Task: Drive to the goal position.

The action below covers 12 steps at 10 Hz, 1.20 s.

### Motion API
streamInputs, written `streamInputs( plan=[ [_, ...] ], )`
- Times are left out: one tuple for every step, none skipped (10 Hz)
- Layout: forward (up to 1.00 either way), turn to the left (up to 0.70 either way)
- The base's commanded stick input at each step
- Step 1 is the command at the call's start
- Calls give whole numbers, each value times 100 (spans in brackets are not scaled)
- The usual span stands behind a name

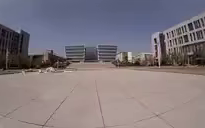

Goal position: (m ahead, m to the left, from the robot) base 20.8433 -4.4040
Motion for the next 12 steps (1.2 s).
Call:
streamInputs(
  plan=[
    [70, 0],
    [70, 0],
    [70, 0],
    [70, 0],
    [70, 0],
    [70, 0],
    [70, 0],
    [70, 0],
    [70, 0],
    [70, 0],
    [70, 0],
    [70, 0]
  ],
)
